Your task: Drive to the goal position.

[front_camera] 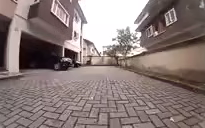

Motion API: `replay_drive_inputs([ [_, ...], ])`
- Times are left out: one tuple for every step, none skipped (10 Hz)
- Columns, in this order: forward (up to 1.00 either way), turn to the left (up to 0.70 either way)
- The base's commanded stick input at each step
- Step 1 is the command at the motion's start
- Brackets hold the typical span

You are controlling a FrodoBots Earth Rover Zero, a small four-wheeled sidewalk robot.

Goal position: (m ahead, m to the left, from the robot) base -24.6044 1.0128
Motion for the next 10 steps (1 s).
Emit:
replay_drive_inputs([
  [0.70, 0.00],
  [0.70, 0.00],
  [0.70, 0.00],
  [0.70, 0.00],
  [0.70, 0.00],
  [0.70, 0.00],
  [0.70, 0.00],
  [0.70, 0.00],
  [0.70, 0.00],
  [0.70, 0.00],
])
